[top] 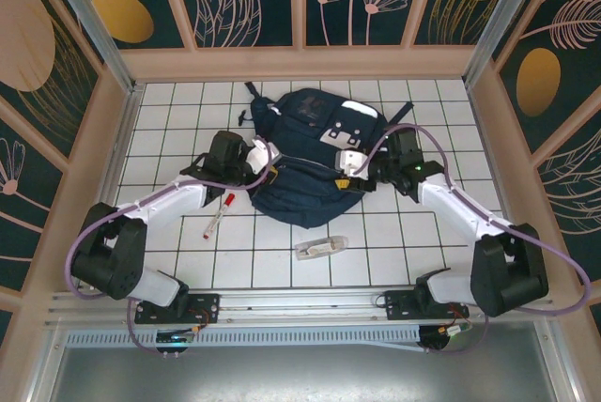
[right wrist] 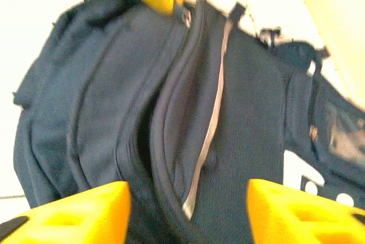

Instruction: Pack books, pencil case, and school supplies into a backpack

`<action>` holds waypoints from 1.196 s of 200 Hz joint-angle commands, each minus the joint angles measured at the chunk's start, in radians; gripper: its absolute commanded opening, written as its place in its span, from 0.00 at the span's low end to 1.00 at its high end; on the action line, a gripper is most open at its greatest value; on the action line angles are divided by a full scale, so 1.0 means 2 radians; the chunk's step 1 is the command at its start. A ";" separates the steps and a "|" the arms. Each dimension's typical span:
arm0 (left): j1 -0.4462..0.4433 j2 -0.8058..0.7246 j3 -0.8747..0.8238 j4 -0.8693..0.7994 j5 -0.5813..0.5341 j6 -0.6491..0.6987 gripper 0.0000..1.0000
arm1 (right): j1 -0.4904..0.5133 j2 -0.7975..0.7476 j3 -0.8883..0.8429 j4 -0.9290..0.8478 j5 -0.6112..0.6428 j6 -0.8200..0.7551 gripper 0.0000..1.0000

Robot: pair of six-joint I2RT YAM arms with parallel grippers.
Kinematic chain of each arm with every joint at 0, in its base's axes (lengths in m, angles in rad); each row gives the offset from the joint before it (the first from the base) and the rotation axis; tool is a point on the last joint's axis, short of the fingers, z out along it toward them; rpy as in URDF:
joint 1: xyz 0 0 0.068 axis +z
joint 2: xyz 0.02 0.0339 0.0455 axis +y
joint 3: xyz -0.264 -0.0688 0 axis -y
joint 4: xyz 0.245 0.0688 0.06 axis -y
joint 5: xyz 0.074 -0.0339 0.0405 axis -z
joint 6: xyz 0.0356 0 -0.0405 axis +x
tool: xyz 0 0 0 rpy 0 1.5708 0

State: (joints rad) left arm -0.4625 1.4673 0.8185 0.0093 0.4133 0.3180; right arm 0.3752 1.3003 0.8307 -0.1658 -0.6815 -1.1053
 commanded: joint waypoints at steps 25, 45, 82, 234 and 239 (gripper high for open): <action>-0.032 -0.045 -0.017 0.081 0.072 -0.060 0.00 | 0.083 0.041 0.045 0.053 0.034 0.193 0.70; -0.041 -0.042 -0.010 0.079 0.069 -0.071 0.00 | 0.095 0.069 0.041 0.095 0.079 0.254 0.69; -0.031 -0.057 -0.023 0.073 0.022 -0.052 0.00 | 0.095 0.123 0.054 0.037 0.131 0.202 0.38; 0.031 -0.045 -0.054 0.073 0.094 0.013 0.00 | 0.122 0.097 0.049 0.065 0.111 0.202 0.57; 0.031 -0.045 -0.055 0.074 0.095 0.011 0.00 | 0.126 0.106 0.054 0.069 0.116 0.208 0.57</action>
State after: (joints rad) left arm -0.3954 1.4200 0.7391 0.0937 0.5438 0.3645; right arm 0.5697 1.4517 0.9085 -0.1547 -0.5289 -0.8623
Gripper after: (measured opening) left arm 0.017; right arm 0.573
